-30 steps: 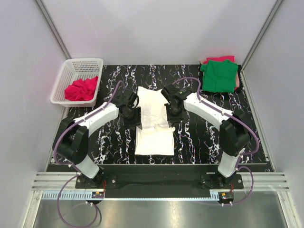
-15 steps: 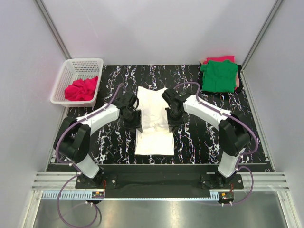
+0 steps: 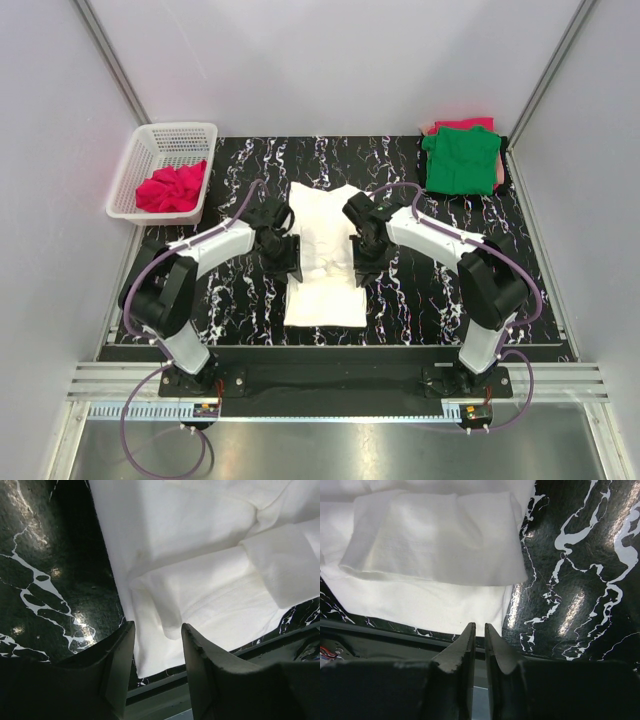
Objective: Fold and stack the t-shirts
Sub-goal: Fold the tshirt
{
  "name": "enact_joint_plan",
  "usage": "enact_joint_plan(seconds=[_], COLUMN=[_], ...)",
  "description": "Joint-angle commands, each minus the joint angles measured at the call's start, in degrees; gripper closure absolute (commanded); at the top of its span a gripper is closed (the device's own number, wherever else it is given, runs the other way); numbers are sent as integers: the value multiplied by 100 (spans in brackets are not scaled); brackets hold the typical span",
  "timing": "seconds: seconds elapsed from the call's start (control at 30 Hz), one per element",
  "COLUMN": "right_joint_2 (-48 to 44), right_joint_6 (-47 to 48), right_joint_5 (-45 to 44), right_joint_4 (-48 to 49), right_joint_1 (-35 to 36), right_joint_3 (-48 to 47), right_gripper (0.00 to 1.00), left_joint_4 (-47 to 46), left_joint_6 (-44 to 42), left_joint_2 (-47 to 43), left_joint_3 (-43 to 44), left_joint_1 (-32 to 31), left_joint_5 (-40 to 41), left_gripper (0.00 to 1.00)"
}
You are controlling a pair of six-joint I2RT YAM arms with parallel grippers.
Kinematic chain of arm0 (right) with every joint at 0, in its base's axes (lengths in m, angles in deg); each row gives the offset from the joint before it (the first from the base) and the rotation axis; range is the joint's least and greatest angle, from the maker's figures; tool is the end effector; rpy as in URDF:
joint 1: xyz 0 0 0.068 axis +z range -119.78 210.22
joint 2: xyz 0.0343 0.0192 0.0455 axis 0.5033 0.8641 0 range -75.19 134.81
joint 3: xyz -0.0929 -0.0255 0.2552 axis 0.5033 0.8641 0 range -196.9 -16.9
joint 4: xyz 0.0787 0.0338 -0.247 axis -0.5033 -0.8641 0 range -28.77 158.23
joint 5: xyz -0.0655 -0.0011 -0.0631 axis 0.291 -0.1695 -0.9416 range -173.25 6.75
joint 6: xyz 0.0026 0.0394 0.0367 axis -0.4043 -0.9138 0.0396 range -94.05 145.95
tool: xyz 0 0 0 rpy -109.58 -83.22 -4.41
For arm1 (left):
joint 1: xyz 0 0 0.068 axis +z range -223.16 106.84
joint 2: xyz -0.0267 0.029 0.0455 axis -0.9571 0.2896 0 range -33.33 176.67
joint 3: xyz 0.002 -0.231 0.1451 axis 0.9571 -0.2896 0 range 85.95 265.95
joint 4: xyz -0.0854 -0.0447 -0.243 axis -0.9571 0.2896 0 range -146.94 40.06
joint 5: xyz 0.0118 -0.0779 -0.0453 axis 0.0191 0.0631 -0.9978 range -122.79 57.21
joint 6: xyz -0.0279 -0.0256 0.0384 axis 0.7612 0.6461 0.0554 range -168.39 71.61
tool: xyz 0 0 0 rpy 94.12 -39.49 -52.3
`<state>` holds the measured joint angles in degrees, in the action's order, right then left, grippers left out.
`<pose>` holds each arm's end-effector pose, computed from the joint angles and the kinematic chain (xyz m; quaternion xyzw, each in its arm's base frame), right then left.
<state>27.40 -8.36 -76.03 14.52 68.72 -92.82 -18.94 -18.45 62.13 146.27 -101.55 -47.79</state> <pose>0.2647 0.2162 0.2069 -0.0417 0.9936 0.1002 0.0301 0.2697 -0.1562 0.1806 0.0058 0.9809 -0.1836 0.0640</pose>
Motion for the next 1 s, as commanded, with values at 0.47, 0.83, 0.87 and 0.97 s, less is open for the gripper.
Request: enact_joint_plan(seconds=[0.47,0.83,0.87,0.97], right_joint_2=[-28,-2,16,68], right_joint_6=[-6,-76,-85,-85], right_joint_5=[165,279,271,288], right_joint_4=[230,475,493,520], right_joint_1=[8,17,8,17], right_joint_3=[86,323,341,350], right_gripper=[82,81,81,80], left_joint_4=[-108,-65,-64,-64], left_joint_6=[-40,21,30,13], left_joint_2=[386,342,342,429], left_joint_3=[393,534,534,525], left_joint_1=[26,34,26,26], left_joint_5=[-345,-477,-477,-477], left_gripper=[55,56,55,56])
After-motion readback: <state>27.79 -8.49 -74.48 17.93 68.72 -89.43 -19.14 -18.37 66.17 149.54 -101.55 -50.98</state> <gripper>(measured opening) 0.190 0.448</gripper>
